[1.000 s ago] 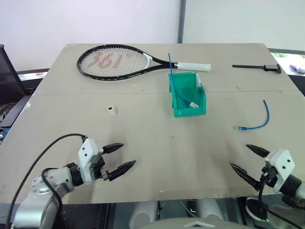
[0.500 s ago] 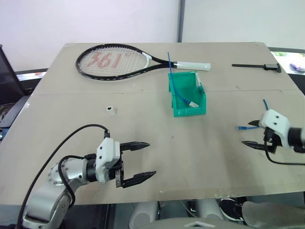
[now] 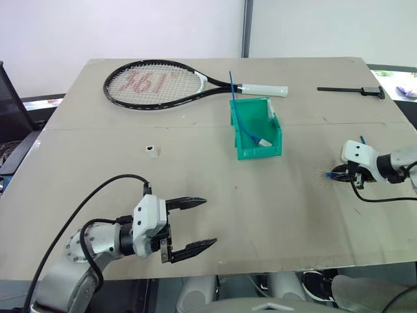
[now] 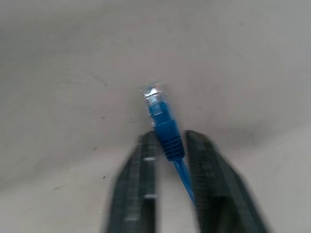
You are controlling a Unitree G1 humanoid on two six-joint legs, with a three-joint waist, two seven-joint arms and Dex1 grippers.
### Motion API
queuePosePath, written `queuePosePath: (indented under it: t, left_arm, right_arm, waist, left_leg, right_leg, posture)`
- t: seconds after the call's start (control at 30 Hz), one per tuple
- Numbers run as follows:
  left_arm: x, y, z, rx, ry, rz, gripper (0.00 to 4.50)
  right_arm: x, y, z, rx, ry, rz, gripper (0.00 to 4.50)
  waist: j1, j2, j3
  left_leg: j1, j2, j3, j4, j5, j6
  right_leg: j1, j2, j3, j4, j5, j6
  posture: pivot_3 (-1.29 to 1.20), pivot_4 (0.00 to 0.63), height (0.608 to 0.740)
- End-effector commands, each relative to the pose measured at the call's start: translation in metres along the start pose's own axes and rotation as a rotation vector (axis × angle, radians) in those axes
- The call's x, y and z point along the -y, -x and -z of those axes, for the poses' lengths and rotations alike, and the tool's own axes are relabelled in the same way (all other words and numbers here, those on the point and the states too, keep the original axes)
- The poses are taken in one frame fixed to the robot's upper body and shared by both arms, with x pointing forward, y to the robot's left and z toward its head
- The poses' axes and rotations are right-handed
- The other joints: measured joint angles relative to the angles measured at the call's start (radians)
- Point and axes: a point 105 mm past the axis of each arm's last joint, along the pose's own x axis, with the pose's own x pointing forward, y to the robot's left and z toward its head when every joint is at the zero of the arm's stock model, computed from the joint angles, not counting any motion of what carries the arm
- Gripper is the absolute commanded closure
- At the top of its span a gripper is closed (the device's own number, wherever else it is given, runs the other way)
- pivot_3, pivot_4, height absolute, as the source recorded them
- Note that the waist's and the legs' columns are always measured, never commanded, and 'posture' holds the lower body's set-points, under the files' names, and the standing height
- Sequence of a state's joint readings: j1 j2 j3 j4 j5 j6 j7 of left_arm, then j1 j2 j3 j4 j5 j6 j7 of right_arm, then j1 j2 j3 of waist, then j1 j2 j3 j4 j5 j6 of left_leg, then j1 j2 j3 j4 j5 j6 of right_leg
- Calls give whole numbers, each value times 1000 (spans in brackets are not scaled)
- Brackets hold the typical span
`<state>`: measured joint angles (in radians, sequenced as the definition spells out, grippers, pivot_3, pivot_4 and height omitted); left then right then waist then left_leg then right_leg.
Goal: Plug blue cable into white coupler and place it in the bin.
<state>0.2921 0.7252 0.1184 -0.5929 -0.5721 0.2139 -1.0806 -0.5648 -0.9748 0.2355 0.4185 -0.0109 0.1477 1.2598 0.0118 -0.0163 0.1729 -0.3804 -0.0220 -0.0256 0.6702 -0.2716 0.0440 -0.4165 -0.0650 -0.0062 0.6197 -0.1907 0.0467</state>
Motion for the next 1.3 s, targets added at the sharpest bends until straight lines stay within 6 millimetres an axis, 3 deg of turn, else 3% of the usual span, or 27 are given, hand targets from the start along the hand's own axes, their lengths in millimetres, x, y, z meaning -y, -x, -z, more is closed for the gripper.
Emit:
queuePosePath:
  t: [0.03, 0.13, 0.3, 0.4, 0.53, 0.77, 0.87, 0.97, 1.1, 1.13, 1.3]
  left_arm:
    - [1, -2, -10, 27, -53, 1, 0]
    - [1, -4, -11, 31, -54, 0, 0]
    - [-6, -5, -10, 30, -53, -26, 0]
    - [-11, -2, -6, 14, -48, -55, 0]
    - [-12, 6, -5, -6, -42, -64, 0]
    - [-19, 18, 0, -46, -48, -88, 0]
    - [-23, 20, 0, -53, -56, -97, 0]
    - [-33, 20, 3, -77, -77, -127, 0]
    - [-45, 9, 5, -102, -86, -138, 0]
    - [-46, 6, 6, -111, -83, -118, 0]
    - [-60, -4, 11, -139, -104, -66, 0]
  right_arm:
    - [2, -1, 7, -30, -10, -4, 4431]
    - [2, 0, 2, -16, -1, -14, 4431]
    - [-38, -9, -67, 110, 127, -159, 4431]
    - [-71, -35, -114, 173, 180, -212, 4431]
    - [-87, -61, -152, 213, 213, -214, 4431]
    - [-104, -92, -166, 199, 262, -288, 4431]
    - [-101, -100, -165, 205, 271, -278, 3421]
    - [-95, -100, -165, 238, 252, -241, 2064]
    - [-90, -67, -179, 440, 190, -203, 300]
    - [-92, -57, -180, 494, 190, -201, 120]
    - [-107, -17, -169, 647, 163, -180, 120]
  waist:
    - [0, 0, 0]
    - [0, -1, 0]
    - [-3, 1, 0]
    - [-14, 1, 0]
    - [-13, 1, 1]
    - [-2, 1, 1]
    - [-10, 0, 0]
    - [-20, 0, 0]
    - [-15, 0, 0]
    - [-14, 0, 0]
    - [-6, 0, 1]
  left_leg:
    - [0, 0, 0, 0, 0, 0]
    - [1, 0, 0, 0, 0, 0]
    - [0, 0, -1, -1, 0, 0]
    - [-1, 2, -1, -1, 0, 0]
    - [-2, 2, -3, -1, 0, 0]
    - [-4, -2, -3, -1, 0, 0]
    - [-2, -2, -4, -1, 0, -1]
    - [0, -1, -4, -1, 0, -1]
    - [-1, -1, -5, -1, 0, -1]
    - [-2, -2, -6, -1, 0, -1]
    - [-4, -3, -6, -1, 0, -1]
  right_leg:
    - [0, 0, 0, 0, 0, 0]
    - [1, 0, 0, 1, 0, 0]
    - [-1, 0, 0, 1, 0, 0]
    - [-2, 0, 0, 1, 0, 0]
    - [-3, 1, -2, 2, 0, 0]
    - [-4, -3, -3, 1, 0, 0]
    - [-3, -1, -3, 2, 0, -1]
    - [-2, 0, -3, 3, 0, -1]
    - [-2, 0, -3, 3, 0, -1]
    - [-2, 0, -3, 3, 0, 0]
    - [-4, -2, -3, 1, 2, 3]
  posture:
    - [0, 150, 740]
    - [0, 150, 740]
    - [0, 150, 740]
    - [0, 150, 740]
    - [0, 150, 740]
    - [0, 150, 740]
    - [0, 150, 740]
    - [0, 150, 740]
    - [0, 150, 740]
    - [0, 150, 740]
    - [0, 150, 740]
